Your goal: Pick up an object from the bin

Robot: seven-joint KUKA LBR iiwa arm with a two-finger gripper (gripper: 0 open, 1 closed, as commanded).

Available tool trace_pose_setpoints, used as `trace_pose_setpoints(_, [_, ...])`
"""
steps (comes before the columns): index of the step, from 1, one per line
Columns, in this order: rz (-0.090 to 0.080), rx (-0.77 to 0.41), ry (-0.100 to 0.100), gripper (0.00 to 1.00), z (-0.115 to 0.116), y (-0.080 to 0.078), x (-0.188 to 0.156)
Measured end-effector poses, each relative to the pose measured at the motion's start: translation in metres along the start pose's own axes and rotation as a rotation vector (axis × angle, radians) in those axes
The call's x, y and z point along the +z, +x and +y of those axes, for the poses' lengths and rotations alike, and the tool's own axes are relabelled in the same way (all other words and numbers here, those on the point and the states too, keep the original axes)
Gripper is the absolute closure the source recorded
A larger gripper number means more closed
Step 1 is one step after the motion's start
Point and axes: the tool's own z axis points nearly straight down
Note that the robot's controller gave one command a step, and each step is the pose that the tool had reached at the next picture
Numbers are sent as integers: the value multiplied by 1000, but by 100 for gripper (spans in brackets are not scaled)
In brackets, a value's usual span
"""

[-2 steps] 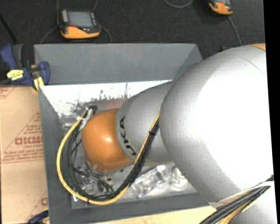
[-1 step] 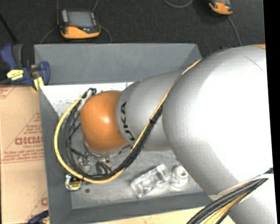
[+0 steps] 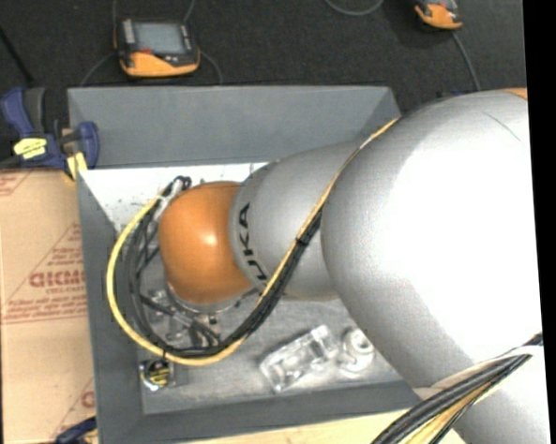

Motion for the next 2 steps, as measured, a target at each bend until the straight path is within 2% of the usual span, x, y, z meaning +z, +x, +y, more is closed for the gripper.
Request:
trace_pose_setpoints(1, [-7, -170, 0, 0, 16, 42, 8])
trace_pose_setpoints(2, [-3, -164, -1, 100, 17, 43, 8])
